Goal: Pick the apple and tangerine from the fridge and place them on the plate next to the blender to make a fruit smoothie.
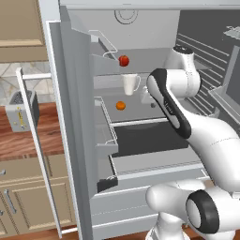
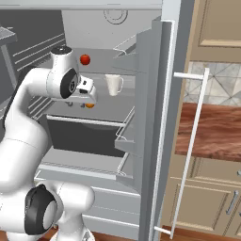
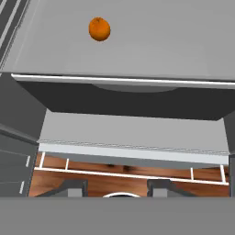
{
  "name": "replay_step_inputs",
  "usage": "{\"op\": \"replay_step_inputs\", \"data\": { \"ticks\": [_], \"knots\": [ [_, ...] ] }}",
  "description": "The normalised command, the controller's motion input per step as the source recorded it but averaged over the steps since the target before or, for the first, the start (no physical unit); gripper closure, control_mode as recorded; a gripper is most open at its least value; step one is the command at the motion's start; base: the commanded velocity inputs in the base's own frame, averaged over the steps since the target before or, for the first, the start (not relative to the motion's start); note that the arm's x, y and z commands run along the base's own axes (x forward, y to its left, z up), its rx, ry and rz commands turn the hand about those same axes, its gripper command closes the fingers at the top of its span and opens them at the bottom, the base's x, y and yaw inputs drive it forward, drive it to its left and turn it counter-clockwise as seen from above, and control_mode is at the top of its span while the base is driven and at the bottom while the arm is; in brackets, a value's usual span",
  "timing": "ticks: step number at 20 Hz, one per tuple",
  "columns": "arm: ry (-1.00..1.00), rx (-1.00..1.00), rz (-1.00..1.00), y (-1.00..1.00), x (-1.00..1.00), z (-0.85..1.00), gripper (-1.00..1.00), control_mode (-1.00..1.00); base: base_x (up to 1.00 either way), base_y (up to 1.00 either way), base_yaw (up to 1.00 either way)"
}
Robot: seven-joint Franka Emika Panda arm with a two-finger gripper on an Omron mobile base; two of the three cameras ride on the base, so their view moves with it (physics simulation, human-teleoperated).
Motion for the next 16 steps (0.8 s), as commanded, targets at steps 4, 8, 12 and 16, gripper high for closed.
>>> {"op": "replay_step_inputs", "data": {
  "ticks": [4, 8, 12, 16],
  "knots": [
    [0.0, 0.0, 0.0, 0.0, 0.0, 0.0, -1.0, -1.0, 0.0, 0.0, 0.0],
    [-0.11, 0.0, 0.0, 0.0, -0.26, 0.02, -1.0, -1.0, 0.0, 0.0, 0.0],
    [-0.41, 0.0, 0.0, 0.0, -0.53, 0.23, -1.0, -1.0, 0.0, 0.0, 0.0],
    [-0.5, 0.0, 0.0, 0.0, -0.44, 0.6, -1.0, -1.0, 0.0, 0.0, 0.0]
  ]
}}
